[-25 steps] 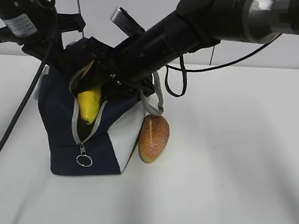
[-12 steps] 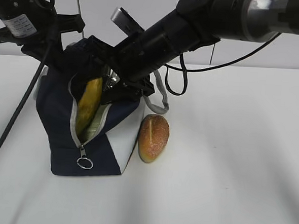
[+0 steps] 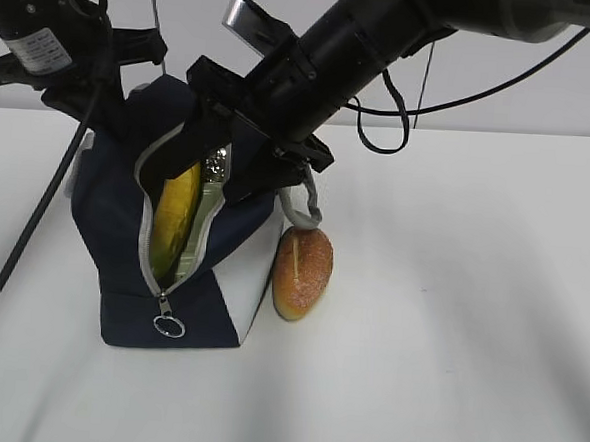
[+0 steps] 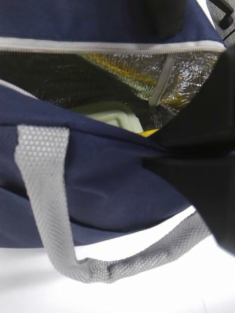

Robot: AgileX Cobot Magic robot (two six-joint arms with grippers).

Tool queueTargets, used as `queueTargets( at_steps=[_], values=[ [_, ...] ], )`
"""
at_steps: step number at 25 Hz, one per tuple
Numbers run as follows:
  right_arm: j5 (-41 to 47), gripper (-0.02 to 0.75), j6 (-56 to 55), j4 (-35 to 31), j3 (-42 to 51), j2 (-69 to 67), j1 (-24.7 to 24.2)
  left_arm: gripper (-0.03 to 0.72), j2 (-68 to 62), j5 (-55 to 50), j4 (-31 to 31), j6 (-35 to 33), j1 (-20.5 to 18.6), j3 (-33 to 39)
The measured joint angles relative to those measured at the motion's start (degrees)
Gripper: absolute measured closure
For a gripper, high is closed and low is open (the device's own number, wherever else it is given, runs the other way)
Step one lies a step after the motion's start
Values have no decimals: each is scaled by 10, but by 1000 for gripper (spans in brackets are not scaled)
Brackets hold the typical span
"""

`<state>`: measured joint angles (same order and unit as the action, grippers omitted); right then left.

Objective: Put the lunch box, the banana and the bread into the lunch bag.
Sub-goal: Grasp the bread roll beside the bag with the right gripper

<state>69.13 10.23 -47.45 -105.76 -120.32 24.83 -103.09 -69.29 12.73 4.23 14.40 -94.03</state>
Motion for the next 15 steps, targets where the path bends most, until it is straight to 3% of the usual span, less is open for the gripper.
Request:
queueTargets(
  at_steps=[7, 15],
  values=[
    [6, 184, -13, 39, 0, 65, 0, 691, 0, 0, -1, 0, 0, 0],
    [-16, 184, -85, 231, 22, 189, 0, 691, 0, 0, -1, 0, 0, 0]
  ],
)
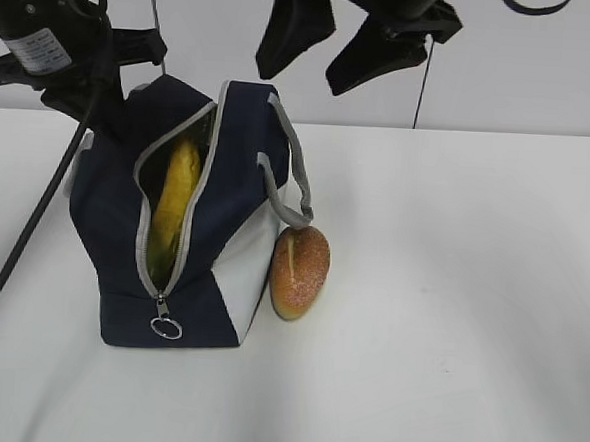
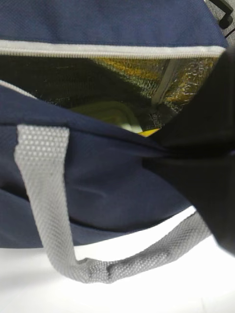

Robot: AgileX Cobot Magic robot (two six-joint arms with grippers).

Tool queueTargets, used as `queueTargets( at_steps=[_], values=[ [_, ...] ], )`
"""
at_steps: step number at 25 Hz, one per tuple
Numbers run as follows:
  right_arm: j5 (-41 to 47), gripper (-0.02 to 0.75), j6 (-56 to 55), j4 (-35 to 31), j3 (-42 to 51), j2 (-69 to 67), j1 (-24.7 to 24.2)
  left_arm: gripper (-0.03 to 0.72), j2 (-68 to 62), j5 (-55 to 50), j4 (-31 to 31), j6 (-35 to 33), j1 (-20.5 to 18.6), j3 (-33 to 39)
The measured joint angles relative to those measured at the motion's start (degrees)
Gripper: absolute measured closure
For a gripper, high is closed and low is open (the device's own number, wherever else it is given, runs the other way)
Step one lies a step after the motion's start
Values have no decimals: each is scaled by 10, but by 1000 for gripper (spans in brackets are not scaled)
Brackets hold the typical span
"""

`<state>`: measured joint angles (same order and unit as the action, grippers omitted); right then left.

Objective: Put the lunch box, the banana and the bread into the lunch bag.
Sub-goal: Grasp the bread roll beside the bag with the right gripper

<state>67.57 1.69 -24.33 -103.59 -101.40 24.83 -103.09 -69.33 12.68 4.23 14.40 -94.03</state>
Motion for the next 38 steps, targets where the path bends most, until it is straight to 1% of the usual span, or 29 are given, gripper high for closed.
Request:
queueTargets(
  at_steps=[4, 8, 12, 15, 16, 19, 23, 26, 29, 32, 38],
  values=[
    [-58, 185, -9, 24, 87, 59, 0, 691, 0, 0, 0, 0, 0, 0],
    [-139, 186, -10, 28, 219, 118, 0, 691, 0, 0, 0, 0, 0, 0],
    [-201, 186, -10, 28, 348, 154, 0, 691, 0, 0, 0, 0, 0, 0],
    [-239, 186, -7, 28, 418, 162, 0, 691, 0, 0, 0, 0, 0, 0],
    [-247, 186, -5, 28, 428, 162, 0, 691, 0, 0, 0, 0, 0, 0],
    [-306, 187, -3, 28, 483, 162, 0, 691, 0, -1, 0, 0, 0, 0],
    [-361, 187, -2, 24, 505, 147, 0, 691, 0, -1, 0, 0, 0, 0],
    [-391, 184, 16, 3, 506, 115, 0, 691, 0, -1, 0, 0, 0, 0],
    [-419, 141, 85, -48, 506, 75, 0, 691, 0, -3, 0, 0, 0, 0],
    [-447, 104, 116, -102, 506, 51, 0, 691, 0, -3, 0, 0, 0, 0],
    [-478, 97, 126, -186, 495, 8, 0, 691, 0, -4, -3, 0, 0, 0]
  ],
)
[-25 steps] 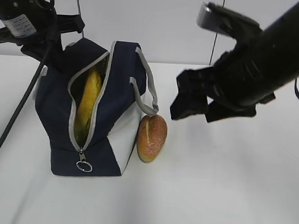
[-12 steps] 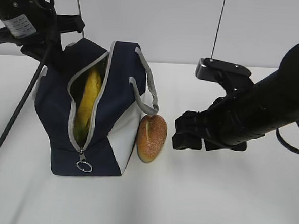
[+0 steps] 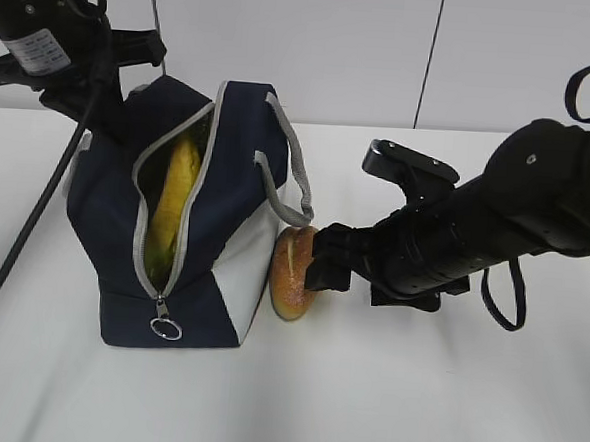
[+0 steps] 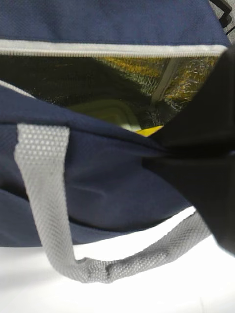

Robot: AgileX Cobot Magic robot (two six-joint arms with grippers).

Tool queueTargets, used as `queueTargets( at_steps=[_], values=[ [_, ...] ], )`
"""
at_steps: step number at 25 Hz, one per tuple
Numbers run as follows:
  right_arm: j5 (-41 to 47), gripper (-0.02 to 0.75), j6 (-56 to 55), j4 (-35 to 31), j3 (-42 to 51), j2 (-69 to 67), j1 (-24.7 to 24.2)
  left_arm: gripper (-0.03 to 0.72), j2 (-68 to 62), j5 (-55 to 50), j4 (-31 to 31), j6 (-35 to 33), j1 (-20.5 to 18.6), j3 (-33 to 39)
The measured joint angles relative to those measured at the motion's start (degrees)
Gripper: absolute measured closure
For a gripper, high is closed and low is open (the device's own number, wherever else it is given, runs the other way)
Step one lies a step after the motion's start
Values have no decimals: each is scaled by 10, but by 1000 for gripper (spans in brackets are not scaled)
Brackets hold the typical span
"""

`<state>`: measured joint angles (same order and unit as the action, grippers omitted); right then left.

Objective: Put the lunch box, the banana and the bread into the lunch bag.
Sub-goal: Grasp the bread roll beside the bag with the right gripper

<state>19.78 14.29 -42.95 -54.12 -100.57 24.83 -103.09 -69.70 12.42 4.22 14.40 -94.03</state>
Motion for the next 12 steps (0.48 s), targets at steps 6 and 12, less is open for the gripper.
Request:
queueTargets(
  at_steps=[6, 12],
  values=[
    [3, 114, 1, -31, -56, -42, 0, 691, 0, 0, -1, 0, 0, 0],
    [16, 134, 2, -32, -110, -90, 0, 691, 0, 0, -7, 0, 0, 0]
  ],
)
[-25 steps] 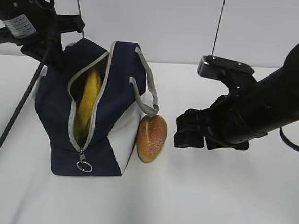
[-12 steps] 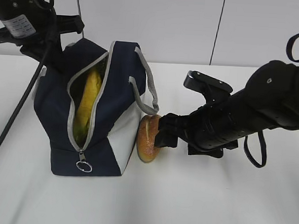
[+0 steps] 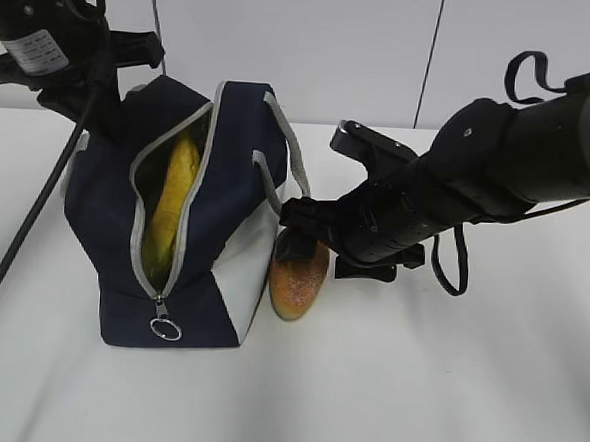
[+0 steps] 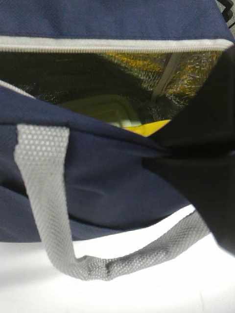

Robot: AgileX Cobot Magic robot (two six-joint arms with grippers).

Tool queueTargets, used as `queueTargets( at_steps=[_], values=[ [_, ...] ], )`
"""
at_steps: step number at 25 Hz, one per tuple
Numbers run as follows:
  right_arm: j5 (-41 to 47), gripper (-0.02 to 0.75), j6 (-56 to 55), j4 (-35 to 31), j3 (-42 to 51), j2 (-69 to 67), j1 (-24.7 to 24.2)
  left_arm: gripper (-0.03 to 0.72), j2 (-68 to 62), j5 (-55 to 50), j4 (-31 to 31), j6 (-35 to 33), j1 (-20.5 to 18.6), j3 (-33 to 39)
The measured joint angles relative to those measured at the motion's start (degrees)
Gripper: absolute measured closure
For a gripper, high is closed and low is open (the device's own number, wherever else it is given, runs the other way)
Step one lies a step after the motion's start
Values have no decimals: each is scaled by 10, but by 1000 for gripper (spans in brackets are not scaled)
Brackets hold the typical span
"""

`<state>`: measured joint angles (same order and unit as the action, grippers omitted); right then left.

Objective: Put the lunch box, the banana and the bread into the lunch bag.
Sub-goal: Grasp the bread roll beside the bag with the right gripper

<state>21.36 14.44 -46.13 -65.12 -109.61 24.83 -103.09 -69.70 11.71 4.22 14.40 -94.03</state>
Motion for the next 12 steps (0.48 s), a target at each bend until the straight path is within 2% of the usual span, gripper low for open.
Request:
queueTargets(
  at_steps=[8, 11, 12],
  values=[
    [18, 151, 2, -11, -40, -56, 0, 691, 0, 0, -3, 0, 0, 0],
    [26, 218, 2, -11, -50, -62, 0, 691, 0, -1, -3, 0, 0, 0],
    [28, 262, 2, -11, -53, -63, 0, 691, 0, -1, -3, 0, 0, 0]
  ],
)
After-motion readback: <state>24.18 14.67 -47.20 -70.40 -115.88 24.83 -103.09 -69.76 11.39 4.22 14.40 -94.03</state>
